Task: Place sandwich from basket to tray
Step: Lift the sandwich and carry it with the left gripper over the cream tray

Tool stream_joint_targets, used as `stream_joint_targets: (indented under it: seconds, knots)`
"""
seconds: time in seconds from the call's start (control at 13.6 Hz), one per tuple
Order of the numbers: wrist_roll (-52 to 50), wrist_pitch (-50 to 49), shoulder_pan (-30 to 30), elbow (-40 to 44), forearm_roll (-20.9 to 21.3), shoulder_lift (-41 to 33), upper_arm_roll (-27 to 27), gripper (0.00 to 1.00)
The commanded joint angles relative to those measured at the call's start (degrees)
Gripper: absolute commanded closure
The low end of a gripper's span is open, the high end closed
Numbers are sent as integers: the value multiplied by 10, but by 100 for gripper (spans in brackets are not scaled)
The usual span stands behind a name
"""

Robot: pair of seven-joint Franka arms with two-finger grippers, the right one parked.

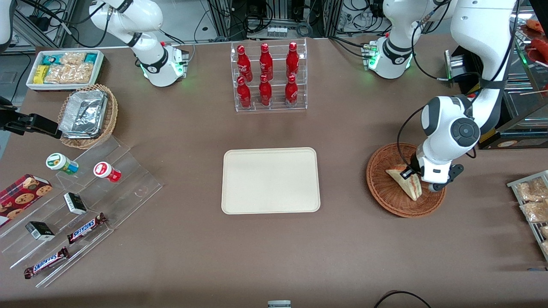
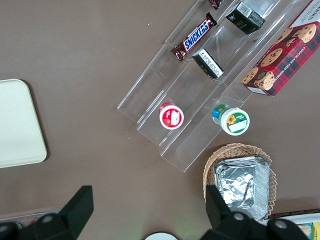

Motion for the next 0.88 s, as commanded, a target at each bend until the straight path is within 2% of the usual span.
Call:
stream_joint_targets:
  seconds: [0.0, 0.37, 0.59, 0.81]
  knots:
    - [-3, -102, -8, 49, 7, -31, 0, 100]
    - [10, -255, -68, 157, 8, -38, 0, 100]
    - [31, -262, -123, 168, 7, -46, 0, 100]
    - [48, -251, -186, 193, 6, -23, 0, 100]
